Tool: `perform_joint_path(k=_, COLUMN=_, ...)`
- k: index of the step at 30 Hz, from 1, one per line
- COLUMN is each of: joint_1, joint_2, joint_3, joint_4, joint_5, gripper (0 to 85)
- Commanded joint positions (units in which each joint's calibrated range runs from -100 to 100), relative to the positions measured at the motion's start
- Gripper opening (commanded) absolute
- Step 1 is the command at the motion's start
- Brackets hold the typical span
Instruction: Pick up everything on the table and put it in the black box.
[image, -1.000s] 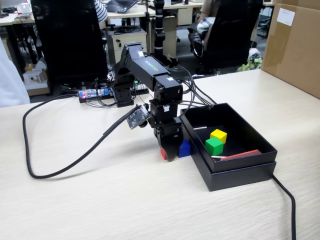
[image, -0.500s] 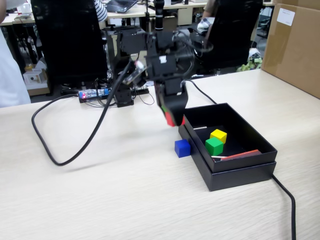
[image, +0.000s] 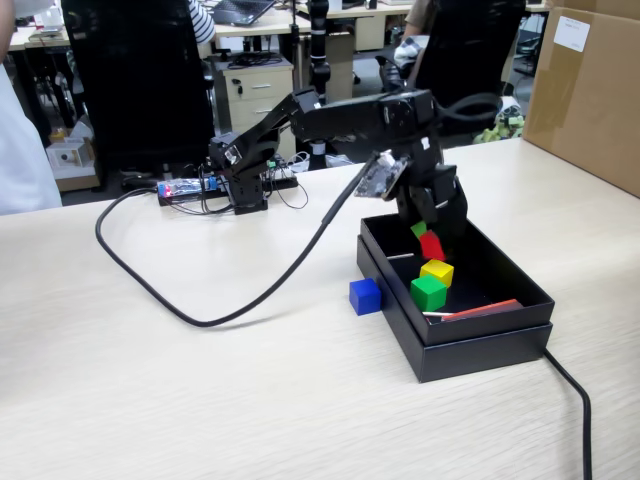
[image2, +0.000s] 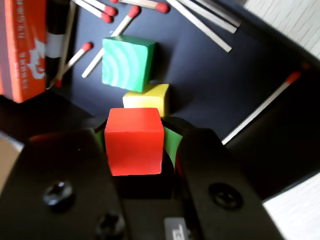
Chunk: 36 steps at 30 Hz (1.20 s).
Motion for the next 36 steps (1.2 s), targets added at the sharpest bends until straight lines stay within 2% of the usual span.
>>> perform_joint_path(k=1, joint_1=0.3, joint_2=-0.9, joint_3=4.6, joint_4=0.1, joint_5=0.1, gripper=3.9)
perform_joint_path(k=8, joint_1=0.5, joint_2=1.4, joint_3=4.1, joint_4=-0.2, joint_5=0.6, gripper=5.7)
perform_joint_path(k=9, joint_1=0.5, joint_2=1.8, joint_3=4.0, joint_4=-0.8, joint_5=0.6, gripper=10.9)
perform_joint_path(k=10, joint_1=0.7, joint_2=2.5, joint_3=3.8, joint_4=-2.3, joint_5=0.5, gripper=19.5)
perform_joint_path(k=15, joint_1=0.7, joint_2=1.4, joint_3=3.2, joint_4=-3.9, joint_5=0.5, gripper=41.8)
perform_joint_path(k=16, joint_1=0.7, joint_2=0.5, joint_3=3.2, joint_4=-3.9, joint_5=0.5, gripper=43.2)
perform_joint_path(k=25, joint_1=-1.1, joint_2=-20.9, joint_3=1.4, joint_4=-3.9, joint_5=0.3, gripper=44.3)
perform_joint_path(k=29, joint_1=-4.4, joint_2=-35.9, joint_3=-4.7, joint_4=-3.9, joint_5=0.0, gripper=44.1)
perform_joint_path(k=33, joint_1=-7.4, joint_2=-40.4, joint_3=-12.3, joint_4=-3.9, joint_5=-0.2, gripper=44.3)
perform_joint_path(k=36, joint_1=-9.5, joint_2=-41.7, joint_3=-22.7, joint_4=-3.8, joint_5=-0.2, gripper=48.3)
